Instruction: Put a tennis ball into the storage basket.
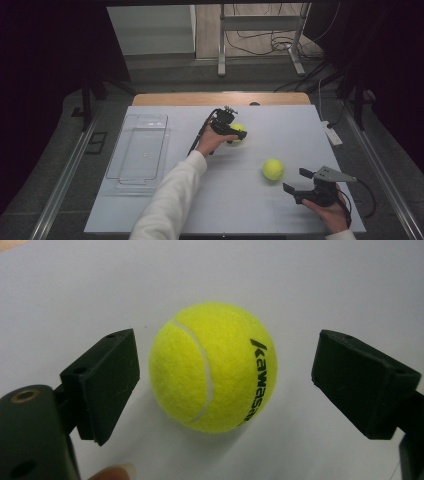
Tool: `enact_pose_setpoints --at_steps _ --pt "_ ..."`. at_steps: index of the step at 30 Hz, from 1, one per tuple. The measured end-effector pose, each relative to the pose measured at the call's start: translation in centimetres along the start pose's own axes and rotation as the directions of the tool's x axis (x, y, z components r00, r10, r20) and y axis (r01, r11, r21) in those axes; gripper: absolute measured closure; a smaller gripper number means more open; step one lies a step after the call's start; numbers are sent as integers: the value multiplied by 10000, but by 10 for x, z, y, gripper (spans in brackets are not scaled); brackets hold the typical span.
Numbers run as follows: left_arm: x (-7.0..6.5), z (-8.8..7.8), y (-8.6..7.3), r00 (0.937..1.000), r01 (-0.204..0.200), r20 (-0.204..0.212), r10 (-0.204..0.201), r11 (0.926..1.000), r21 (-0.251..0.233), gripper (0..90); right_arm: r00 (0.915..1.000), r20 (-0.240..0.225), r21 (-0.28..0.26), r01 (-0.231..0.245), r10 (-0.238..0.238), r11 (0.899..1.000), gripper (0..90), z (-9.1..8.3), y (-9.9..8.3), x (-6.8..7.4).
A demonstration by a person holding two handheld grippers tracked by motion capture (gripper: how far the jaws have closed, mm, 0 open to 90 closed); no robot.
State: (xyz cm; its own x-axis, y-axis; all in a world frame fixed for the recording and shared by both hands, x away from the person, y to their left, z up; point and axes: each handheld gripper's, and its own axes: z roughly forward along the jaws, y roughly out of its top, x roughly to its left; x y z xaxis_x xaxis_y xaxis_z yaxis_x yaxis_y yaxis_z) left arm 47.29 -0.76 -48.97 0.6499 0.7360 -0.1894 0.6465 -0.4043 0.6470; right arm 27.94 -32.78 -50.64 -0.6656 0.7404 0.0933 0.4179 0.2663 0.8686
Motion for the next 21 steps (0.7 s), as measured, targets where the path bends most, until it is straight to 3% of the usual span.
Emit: enact_pose_setpoints --at_steps 19,21 --pt "-1 12 -2 9998 -19 -196 27 9992 396 172 10000 2 -28 -3 3 10000 111 0 0 0" --pt "-3 13 -2 9988 -37 -495 57 9992 403 214 10000 7 -26 -1 1 10000 111 0 0 0"
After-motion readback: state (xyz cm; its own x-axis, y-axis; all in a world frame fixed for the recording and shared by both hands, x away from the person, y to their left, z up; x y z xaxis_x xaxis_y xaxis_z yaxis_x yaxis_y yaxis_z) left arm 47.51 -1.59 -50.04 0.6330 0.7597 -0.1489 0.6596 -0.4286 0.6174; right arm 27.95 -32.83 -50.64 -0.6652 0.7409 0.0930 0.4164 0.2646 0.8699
